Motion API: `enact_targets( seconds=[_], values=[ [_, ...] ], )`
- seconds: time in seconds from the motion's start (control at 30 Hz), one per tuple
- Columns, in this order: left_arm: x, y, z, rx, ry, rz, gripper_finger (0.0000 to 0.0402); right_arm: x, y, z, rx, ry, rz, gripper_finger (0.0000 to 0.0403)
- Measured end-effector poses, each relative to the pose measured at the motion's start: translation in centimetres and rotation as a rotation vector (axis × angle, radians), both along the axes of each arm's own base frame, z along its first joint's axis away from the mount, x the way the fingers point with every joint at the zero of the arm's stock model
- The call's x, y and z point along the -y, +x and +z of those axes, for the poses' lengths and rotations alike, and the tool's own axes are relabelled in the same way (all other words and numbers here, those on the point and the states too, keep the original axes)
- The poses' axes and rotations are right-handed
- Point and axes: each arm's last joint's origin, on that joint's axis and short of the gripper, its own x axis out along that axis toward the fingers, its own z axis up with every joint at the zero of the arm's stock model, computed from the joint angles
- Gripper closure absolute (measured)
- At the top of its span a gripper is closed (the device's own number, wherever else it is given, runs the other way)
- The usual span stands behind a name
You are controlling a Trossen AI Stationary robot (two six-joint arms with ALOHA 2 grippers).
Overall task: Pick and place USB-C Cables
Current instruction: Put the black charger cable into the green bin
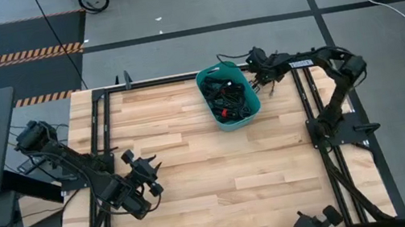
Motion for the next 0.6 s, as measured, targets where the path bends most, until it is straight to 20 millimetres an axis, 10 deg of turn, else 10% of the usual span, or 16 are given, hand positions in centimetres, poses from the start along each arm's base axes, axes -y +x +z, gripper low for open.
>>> enact_targets(
  seconds=[0.23,0.6],
  values=[
    [0.0,0.0,0.0,0.0,0.0,0.0,0.0269,-2.4,-0.5,4.9,0.063,-0.099,-0.043,0.0392],
    [0.0,0.0,0.0,0.002,0.003,0.001,0.0269,-11.6,3.6,12.9,0.446,-0.332,0.284,0.0391]
  ],
)
